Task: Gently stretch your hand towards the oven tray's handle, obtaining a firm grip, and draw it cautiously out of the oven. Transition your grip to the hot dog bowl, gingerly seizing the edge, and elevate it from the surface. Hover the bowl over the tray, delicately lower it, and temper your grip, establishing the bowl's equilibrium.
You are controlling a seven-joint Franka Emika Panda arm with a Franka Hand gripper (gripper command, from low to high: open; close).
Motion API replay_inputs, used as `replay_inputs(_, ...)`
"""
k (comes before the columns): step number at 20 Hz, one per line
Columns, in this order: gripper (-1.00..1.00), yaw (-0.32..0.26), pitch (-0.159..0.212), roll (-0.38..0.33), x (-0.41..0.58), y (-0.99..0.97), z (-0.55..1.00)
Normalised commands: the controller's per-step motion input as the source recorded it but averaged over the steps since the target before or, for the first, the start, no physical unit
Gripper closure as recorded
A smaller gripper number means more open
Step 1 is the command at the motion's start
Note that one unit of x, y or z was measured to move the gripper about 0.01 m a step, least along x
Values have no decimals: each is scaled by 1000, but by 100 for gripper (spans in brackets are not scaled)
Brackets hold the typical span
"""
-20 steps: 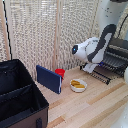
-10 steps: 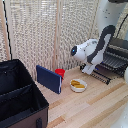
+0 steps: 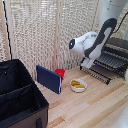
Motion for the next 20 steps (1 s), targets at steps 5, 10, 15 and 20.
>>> replay_inputs(5, -100, -180, 0, 207, 1, 303, 482)
replay_inputs(10, -100, -165, -10, 225, -2, 361, 447)
replay_inputs(15, -100, -176, -50, 225, -130, 398, 396)
replay_inputs(20, -100, -167, -136, 186, -369, 393, 205)
